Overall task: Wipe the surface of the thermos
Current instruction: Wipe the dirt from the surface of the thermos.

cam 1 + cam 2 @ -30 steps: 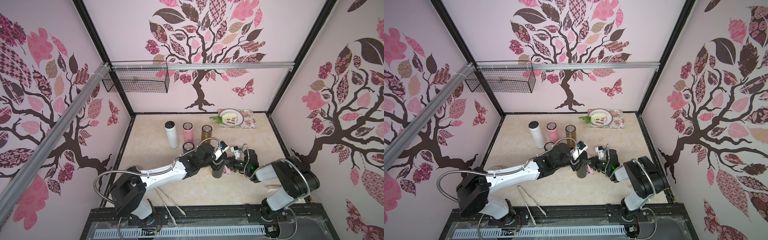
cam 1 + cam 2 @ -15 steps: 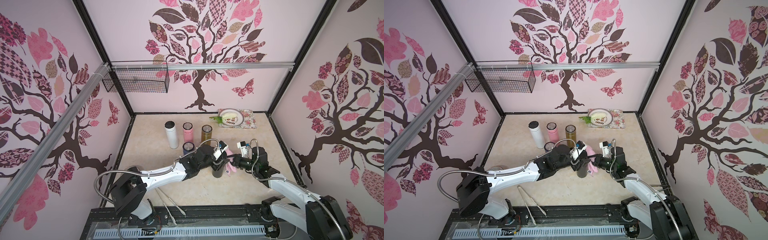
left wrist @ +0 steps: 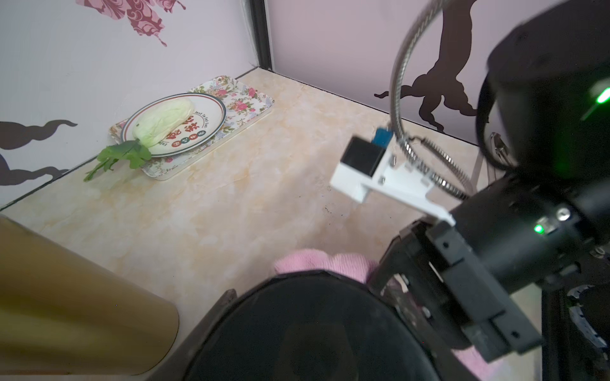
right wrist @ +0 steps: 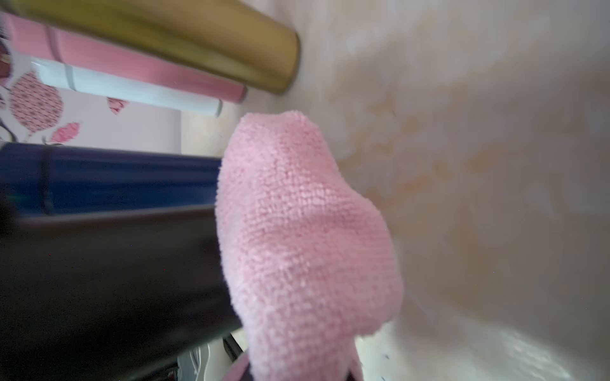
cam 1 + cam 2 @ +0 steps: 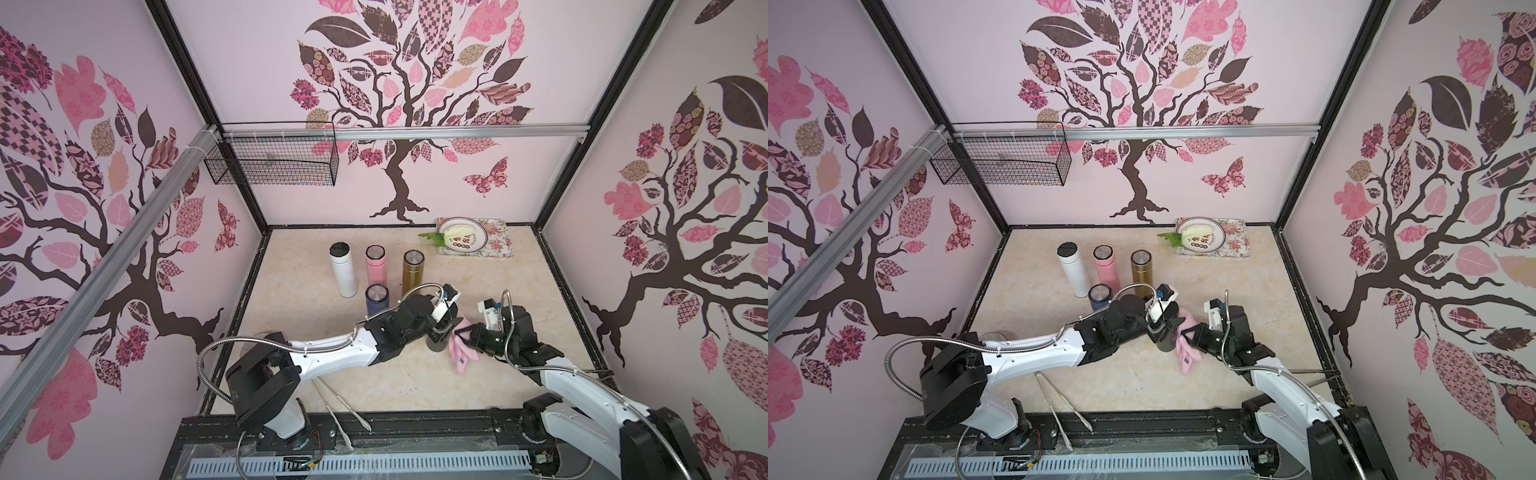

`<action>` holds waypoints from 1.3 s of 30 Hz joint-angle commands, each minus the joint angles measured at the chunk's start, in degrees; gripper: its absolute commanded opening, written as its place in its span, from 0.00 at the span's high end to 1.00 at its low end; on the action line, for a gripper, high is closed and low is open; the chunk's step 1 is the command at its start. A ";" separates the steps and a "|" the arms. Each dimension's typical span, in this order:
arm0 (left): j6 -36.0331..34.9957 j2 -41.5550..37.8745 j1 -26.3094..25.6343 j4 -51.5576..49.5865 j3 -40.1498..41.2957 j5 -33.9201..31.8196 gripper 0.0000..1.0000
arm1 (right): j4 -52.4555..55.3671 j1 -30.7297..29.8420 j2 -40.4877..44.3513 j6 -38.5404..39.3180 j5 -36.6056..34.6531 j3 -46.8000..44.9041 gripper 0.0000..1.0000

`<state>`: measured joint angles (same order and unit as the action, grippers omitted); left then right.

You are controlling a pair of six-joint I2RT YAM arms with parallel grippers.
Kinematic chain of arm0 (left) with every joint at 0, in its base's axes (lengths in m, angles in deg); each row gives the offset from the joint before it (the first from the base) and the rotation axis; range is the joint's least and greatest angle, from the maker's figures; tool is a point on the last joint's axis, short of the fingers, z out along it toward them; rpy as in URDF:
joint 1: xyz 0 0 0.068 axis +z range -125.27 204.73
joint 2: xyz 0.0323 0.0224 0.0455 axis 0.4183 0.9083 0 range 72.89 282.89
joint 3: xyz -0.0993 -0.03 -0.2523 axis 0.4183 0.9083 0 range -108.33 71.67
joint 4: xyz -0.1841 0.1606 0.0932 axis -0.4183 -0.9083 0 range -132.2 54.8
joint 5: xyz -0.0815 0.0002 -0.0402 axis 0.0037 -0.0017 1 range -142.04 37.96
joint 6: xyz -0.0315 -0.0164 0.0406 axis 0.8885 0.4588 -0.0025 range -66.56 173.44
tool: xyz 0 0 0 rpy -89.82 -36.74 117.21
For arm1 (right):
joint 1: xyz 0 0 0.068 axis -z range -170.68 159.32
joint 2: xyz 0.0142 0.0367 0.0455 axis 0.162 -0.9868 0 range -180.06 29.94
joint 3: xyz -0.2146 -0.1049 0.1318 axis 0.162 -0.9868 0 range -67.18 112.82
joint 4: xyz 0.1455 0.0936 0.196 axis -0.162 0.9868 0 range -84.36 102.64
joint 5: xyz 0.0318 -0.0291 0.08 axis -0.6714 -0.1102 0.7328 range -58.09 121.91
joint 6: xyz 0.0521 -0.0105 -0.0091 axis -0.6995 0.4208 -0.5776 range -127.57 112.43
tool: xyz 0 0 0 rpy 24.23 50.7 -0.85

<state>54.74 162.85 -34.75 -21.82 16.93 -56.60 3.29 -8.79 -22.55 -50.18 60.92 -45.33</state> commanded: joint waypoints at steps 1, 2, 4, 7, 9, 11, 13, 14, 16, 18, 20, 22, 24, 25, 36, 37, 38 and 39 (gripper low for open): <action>-1.21 2.67 0.00 -3.60 1.87 -2.61 1.00 | 6.22 -0.34 6.08 2.87 -7.53 9.48 1.00; -1.30 2.51 -0.03 -3.63 1.90 -3.01 1.00 | 6.61 -0.28 6.54 2.88 -6.80 11.91 1.00; -1.71 2.20 -0.06 -3.63 1.92 -3.59 1.00 | 6.24 -0.39 6.05 1.83 -3.50 15.69 1.00; -2.69 2.07 -0.12 -3.68 1.62 -4.18 1.00 | -0.24 -0.35 5.41 -3.06 4.12 17.26 1.00; -2.79 1.85 -0.13 -3.62 1.61 -5.10 1.00 | -4.54 -0.35 4.46 -6.91 9.07 17.27 1.00; -2.90 1.55 -0.18 -3.63 1.70 -4.79 1.00 | -8.24 -0.35 3.65 -10.18 12.88 16.15 1.00; -2.71 1.63 -0.15 -3.63 1.49 -4.20 1.00 | -9.34 -0.35 3.31 -11.76 13.88 14.36 1.00; -2.71 1.76 -0.14 -3.63 1.28 -3.77 1.00 | -9.07 -0.37 3.35 -12.10 14.20 13.67 1.00; -2.36 1.99 -0.15 -3.63 0.95 -3.23 1.00 | -6.59 -0.34 3.45 -11.62 14.86 13.23 1.00; -2.40 2.15 -0.18 -3.63 0.54 -2.89 1.00 | -2.65 -0.39 3.92 -9.65 13.70 13.77 1.00; -2.68 2.21 -0.19 -3.63 0.08 -2.31 1.00 | 4.60 -0.52 3.61 -4.79 10.05 16.17 1.00; -2.72 2.27 -0.16 -3.63 -0.42 -2.00 1.00 | 5.49 -0.58 1.99 -2.78 8.45 17.47 1.00; -2.80 2.67 -0.16 -4.91 -1.02 -1.40 1.00 | 3.69 -1.01 -0.75 -2.37 7.64 17.85 1.00; -2.71 2.77 -0.18 -5.66 -1.23 -1.10 1.00 | 2.93 -1.49 -2.16 -1.86 6.76 18.20 1.00; -2.00 3.28 -0.19 -7.06 -2.94 -1.18 1.00 | 3.99 -4.47 -8.08 5.73 0.62 21.57 1.00; -1.80 3.45 -0.15 -7.09 -3.01 -1.27 1.00 | 5.96 -4.43 -6.90 6.83 0.28 21.24 1.00; -1.80 3.58 -0.13 -7.13 -3.23 -1.28 1.00 | 8.35 -4.42 -5.30 8.08 -0.01 20.61 1.00; -1.87 3.85 -0.19 -7.36 -3.40 -1.40 1.00 | 10.60 -4.43 -3.68 9.31 -0.18 20.07 1.00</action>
<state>54.48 163.87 -34.91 -24.50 14.61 -57.34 4.97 -12.92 -29.65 -46.12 62.89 -24.17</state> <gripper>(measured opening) 0.642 0.115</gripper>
